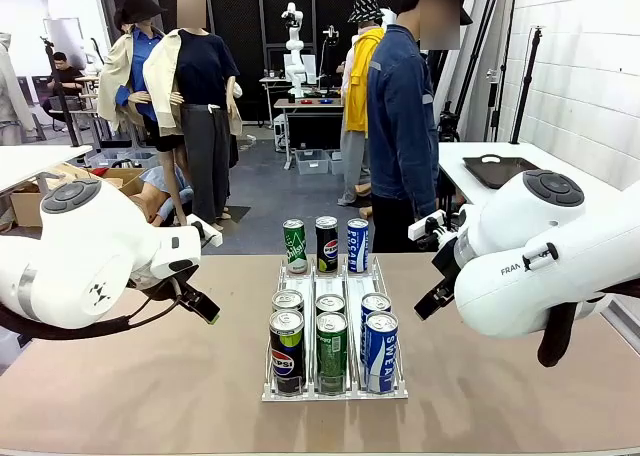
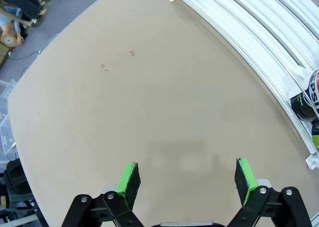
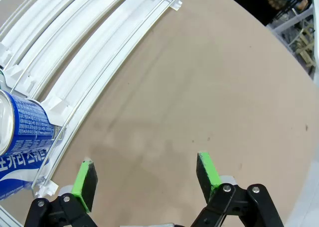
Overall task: Retrieve and hand over the desired beverage to the person.
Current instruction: Pick up a can of the same type that the person held from the Automatic Can Dispenser.
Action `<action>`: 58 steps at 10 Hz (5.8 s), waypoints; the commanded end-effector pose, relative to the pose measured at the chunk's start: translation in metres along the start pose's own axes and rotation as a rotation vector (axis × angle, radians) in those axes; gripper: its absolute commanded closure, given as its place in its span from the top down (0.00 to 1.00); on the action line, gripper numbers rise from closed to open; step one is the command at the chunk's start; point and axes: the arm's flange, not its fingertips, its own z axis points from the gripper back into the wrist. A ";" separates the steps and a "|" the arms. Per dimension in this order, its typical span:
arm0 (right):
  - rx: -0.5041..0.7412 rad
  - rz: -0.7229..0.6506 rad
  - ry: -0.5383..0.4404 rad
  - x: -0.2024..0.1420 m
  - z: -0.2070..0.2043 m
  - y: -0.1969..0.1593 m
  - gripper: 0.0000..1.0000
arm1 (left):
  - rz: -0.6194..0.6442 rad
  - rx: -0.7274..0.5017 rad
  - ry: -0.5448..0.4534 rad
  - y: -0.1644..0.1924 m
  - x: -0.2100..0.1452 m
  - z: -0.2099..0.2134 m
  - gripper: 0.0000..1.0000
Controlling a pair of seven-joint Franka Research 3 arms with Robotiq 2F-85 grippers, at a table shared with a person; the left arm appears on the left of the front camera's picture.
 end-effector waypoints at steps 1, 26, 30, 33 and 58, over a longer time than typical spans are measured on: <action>0.000 0.000 0.000 0.000 0.000 0.000 1.00 | 0.002 0.000 0.000 0.001 0.000 0.000 1.00; 0.726 -0.252 -0.341 -0.025 0.104 -0.207 1.00 | 0.296 -0.795 -0.286 0.243 0.001 0.140 1.00; 0.839 -0.299 -0.486 -0.063 0.111 -0.220 1.00 | 0.389 -0.870 -0.385 0.283 -0.041 0.126 1.00; 0.834 -0.328 -0.563 -0.090 0.125 -0.227 1.00 | 0.410 -0.878 -0.424 0.290 -0.064 0.125 1.00; 0.827 -0.371 -0.588 -0.117 0.131 -0.239 1.00 | 0.435 -0.876 -0.387 0.291 -0.069 0.120 1.00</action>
